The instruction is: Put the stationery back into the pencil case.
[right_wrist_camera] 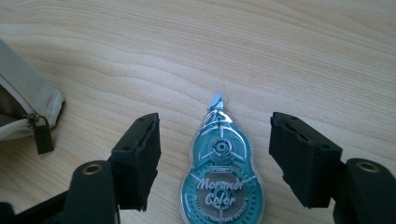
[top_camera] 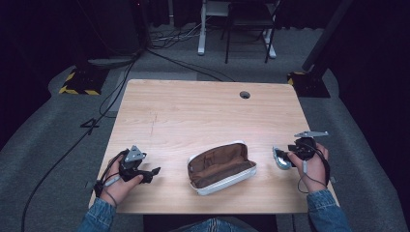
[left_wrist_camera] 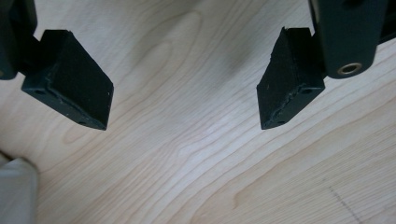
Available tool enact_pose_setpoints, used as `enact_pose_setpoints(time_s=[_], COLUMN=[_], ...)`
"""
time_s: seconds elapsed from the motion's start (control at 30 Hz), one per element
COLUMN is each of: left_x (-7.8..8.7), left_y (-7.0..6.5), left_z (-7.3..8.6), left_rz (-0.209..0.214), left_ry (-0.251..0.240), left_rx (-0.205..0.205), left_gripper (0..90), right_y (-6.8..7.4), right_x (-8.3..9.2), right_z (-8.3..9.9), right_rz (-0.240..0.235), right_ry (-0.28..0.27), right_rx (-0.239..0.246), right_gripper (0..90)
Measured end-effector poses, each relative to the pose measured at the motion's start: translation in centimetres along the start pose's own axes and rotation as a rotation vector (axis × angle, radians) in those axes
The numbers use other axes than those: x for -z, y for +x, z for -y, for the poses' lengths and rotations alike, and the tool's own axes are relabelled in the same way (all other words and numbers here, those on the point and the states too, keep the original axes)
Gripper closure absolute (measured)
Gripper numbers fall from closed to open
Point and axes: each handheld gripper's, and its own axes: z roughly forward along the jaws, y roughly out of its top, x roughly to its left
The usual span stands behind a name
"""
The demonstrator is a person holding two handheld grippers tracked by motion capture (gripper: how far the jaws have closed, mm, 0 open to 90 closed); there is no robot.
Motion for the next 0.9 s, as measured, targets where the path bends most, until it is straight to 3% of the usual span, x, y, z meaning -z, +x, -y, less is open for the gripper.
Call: enact_pose_setpoints(time_s=[0.3,0.5,0.63,0.9], left_x=[-0.4,-0.7,-0.9,-1.1], left_y=[0.2,0.1,0.0,0.2], left_z=[0.4,0.5,0.6,0.7], left_rz=[-0.027,-0.047,-0.032,-0.023], left_ry=[0.021,0.069,0.06,0.043], left_rx=[-0.013,-0.013,0.021,0.027], left_gripper=[18.8,18.2,17.9,15.8], right_y=[0.2,0.2,0.1,0.2], right_x=[-1.5,-2.0,-2.4,-2.8], right_z=[0.0,0.0,0.1,0.1], right_rz=[0.019,0.059,0.073,0.076], right_ry=[0.069,0.103,0.124,0.156], right_rx=[-0.003,0.012,0.017,0.029], right_gripper=[34.1,34.7,35.4,41.0])
